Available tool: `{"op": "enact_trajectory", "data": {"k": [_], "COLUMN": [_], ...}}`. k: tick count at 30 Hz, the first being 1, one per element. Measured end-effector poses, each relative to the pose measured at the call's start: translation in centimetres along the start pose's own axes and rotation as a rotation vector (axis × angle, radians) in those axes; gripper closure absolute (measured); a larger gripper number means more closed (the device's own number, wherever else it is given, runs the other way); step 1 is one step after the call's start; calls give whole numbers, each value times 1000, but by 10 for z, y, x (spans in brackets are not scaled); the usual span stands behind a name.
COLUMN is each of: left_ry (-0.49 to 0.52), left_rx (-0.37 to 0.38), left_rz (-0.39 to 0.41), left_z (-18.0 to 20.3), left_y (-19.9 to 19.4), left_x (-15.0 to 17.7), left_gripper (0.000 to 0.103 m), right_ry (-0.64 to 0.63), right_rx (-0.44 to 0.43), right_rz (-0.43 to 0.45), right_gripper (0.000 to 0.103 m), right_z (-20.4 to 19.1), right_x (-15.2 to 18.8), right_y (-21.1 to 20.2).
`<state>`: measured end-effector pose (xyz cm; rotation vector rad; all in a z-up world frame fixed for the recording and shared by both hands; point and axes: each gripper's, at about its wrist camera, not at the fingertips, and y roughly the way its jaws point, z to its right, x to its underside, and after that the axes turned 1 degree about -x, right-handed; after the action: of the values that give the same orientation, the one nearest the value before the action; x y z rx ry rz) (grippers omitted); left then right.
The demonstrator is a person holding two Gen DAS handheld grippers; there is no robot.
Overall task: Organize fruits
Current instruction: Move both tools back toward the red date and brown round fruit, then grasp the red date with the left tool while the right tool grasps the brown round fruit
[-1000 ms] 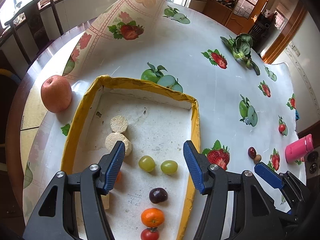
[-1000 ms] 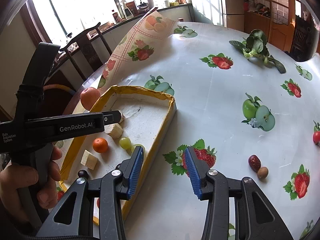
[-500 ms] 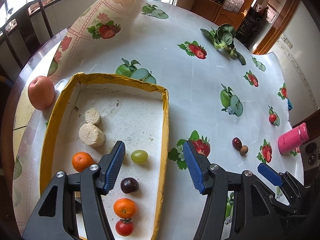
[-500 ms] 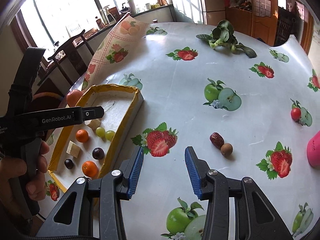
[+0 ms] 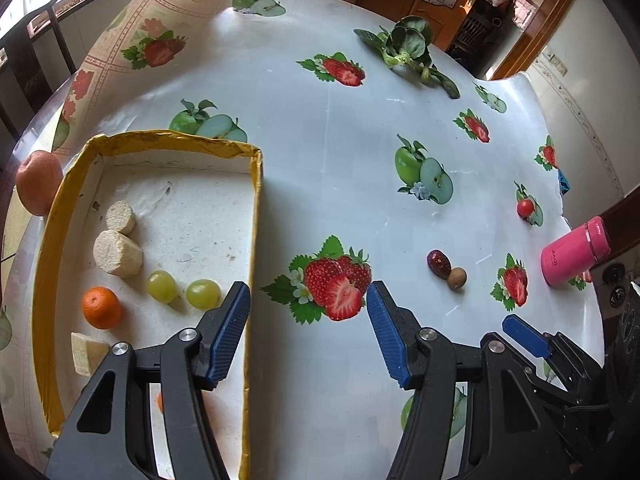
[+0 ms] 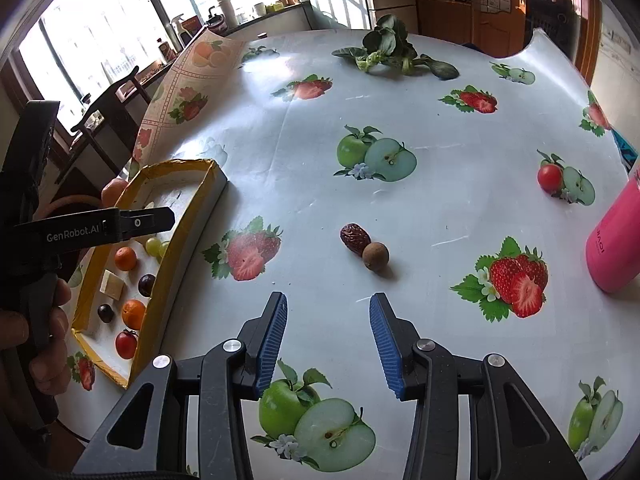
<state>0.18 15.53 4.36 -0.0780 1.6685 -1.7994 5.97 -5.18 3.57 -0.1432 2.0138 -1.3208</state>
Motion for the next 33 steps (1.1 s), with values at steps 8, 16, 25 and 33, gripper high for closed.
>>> {"op": "enact_trajectory", "data": {"k": [8, 16, 25, 33], "left_ry": [36, 55, 88, 147], "left_rx": [19, 33, 73, 58], "left_rz": [-35, -64, -115, -125], "left_z": [31, 48, 75, 116], "left_y": [20, 41, 69, 97], "left_x": [-2, -7, -9, -9], "left_gripper": [44, 44, 44, 44], "right_ry": [28, -5, -2, 82], "right_rx": [8, -12, -33, -4], "right_rz": [-26, -38, -34, 11], "right_gripper": [61, 69, 81, 81], "right_z": [23, 22, 34, 61], "right_x": [-6, -29, -22, -10], "right_y": [26, 63, 57, 23]}}
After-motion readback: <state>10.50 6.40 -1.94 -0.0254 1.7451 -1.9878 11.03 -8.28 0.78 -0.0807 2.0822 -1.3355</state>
